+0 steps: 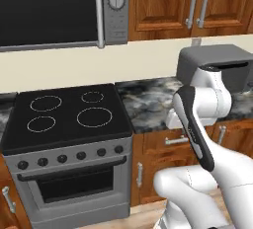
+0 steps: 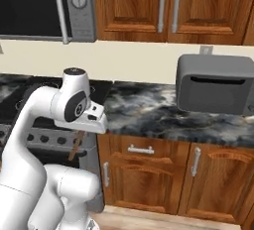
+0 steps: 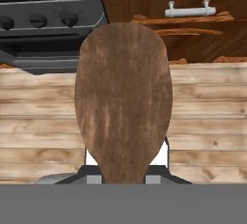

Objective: Take the fork and place it on the left side of the plate. Then take the spoon and place it on the right side of the plate. Make sure they're directly next to the plate.

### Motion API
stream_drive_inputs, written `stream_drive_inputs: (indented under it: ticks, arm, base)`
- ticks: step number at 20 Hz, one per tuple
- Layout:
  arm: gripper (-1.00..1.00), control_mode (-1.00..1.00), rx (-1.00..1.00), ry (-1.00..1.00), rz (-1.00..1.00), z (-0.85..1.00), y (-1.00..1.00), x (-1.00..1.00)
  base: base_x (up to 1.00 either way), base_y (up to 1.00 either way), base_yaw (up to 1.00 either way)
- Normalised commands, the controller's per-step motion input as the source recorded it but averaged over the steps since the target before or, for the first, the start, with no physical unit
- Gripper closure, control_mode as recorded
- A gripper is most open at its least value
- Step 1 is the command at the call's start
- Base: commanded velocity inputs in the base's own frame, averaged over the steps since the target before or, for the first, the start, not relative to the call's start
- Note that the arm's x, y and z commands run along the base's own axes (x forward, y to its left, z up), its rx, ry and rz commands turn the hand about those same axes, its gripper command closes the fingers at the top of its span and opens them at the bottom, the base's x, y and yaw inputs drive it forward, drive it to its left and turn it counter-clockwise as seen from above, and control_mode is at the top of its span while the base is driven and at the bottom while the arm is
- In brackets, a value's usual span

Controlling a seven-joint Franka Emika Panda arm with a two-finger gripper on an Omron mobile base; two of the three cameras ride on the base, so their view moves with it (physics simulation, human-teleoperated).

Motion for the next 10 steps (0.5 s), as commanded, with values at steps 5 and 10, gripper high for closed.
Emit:
stream_drive_inputs:
  ticks: [5, 10]
  arm:
    - [1.00, 1.00, 0.00, 0.00, 0.00, 0.00, 0.00, 0.00]
    - [1.00, 1.00, 0.00, 0.00, 0.00, 0.00, 0.00, 0.00]
  base:
    - [-0.47, 0.60, 0.63]
    - [-0.33, 0.62, 0.92]
